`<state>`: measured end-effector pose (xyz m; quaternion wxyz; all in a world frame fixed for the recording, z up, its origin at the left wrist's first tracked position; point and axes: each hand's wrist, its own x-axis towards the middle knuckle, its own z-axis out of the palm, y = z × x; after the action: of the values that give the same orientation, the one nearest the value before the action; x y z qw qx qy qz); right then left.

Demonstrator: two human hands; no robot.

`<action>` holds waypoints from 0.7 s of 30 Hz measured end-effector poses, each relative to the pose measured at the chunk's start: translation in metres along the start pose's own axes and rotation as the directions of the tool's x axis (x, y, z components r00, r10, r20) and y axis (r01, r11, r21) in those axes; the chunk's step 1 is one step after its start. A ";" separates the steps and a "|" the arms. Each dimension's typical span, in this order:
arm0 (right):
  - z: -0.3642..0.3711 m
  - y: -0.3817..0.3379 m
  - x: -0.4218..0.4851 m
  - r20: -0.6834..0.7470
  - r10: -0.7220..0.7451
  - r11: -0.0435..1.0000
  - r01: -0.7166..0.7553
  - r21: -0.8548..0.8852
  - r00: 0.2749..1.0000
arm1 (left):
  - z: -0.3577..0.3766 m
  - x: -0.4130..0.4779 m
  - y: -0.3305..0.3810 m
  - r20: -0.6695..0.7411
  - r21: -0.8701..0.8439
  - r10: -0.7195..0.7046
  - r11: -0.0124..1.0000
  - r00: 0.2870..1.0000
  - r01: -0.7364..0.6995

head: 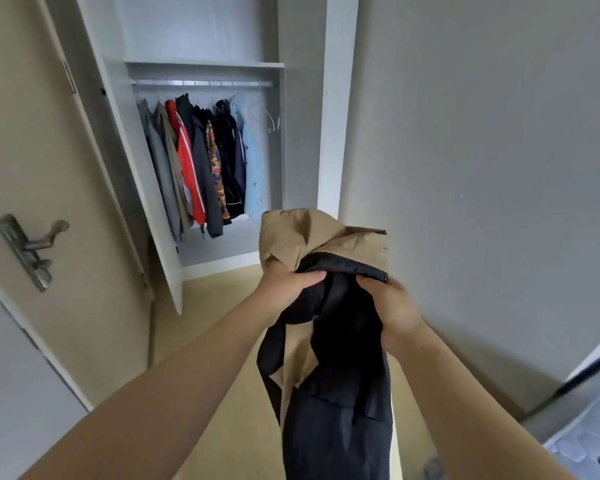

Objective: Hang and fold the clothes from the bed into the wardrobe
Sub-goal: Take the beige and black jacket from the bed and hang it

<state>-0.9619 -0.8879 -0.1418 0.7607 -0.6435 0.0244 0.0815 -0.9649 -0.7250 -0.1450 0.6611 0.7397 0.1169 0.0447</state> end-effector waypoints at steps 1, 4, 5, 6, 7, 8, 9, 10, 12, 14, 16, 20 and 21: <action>0.018 -0.004 0.012 -0.003 -0.013 1.000 0.013 -0.001 1.000 | -0.018 0.010 -0.001 -0.004 0.024 -0.006 1.000 1.000 0.007; 0.067 -0.018 0.043 -0.012 -0.013 1.000 0.013 0.014 1.000 | -0.064 0.033 -0.004 -0.076 0.124 -0.029 0.992 0.997 0.038; 0.080 -0.022 0.053 -0.018 -0.012 1.000 0.013 0.016 1.000 | -0.078 0.041 -0.005 -0.137 0.150 -0.007 0.988 0.991 0.027; 0.092 -0.025 0.063 -0.021 -0.012 1.000 0.012 0.016 1.000 | -0.091 0.048 -0.005 -0.217 0.187 0.021 0.982 0.976 0.020; 0.104 -0.028 0.074 -0.021 -0.009 1.000 0.010 0.013 1.000 | -0.101 0.055 -0.005 -0.306 0.215 0.043 0.976 0.951 0.025; 0.117 -0.030 0.086 -0.016 -0.005 1.000 0.005 0.023 1.000 | -0.110 0.060 -0.005 -0.378 0.211 0.048 0.977 0.925 0.036; 0.129 -0.030 0.098 -0.014 -0.001 0.999 0.001 0.040 1.000 | -0.117 0.065 -0.005 -0.395 0.162 0.020 0.986 0.919 0.048; 0.142 -0.031 0.109 -0.009 -0.002 0.999 0.002 0.048 1.000 | -0.122 0.070 -0.003 -0.339 0.075 -0.027 0.996 0.940 0.056; 0.167 -0.032 0.127 0.008 -0.019 0.999 0.019 0.041 1.000 | -0.128 0.079 0.004 -0.089 -0.024 -0.091 0.996 0.992 0.089; 0.192 -0.035 0.149 0.123 -0.046 0.996 0.036 0.082 0.991 | -0.137 0.097 0.010 0.123 0.039 -0.074 0.997 0.990 0.070; 0.208 -0.037 0.176 0.194 -0.052 0.992 0.028 0.122 0.980 | -0.145 0.122 0.015 0.205 0.085 -0.055 0.996 0.977 0.039; 0.231 -0.049 0.238 0.180 -0.096 0.995 0.089 0.051 0.979 | -0.147 0.190 0.022 0.067 0.384 0.042 0.921 0.997 -0.065; 0.236 -0.052 0.254 0.209 -0.063 0.995 0.046 0.086 0.976 | -0.147 0.209 0.025 0.004 0.503 0.094 0.860 0.996 -0.084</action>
<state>-0.7196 -0.6404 -0.0868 0.7864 -0.6002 -0.0709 0.1275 -0.7923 -0.5368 -0.1208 0.4415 0.8905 0.0972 0.0508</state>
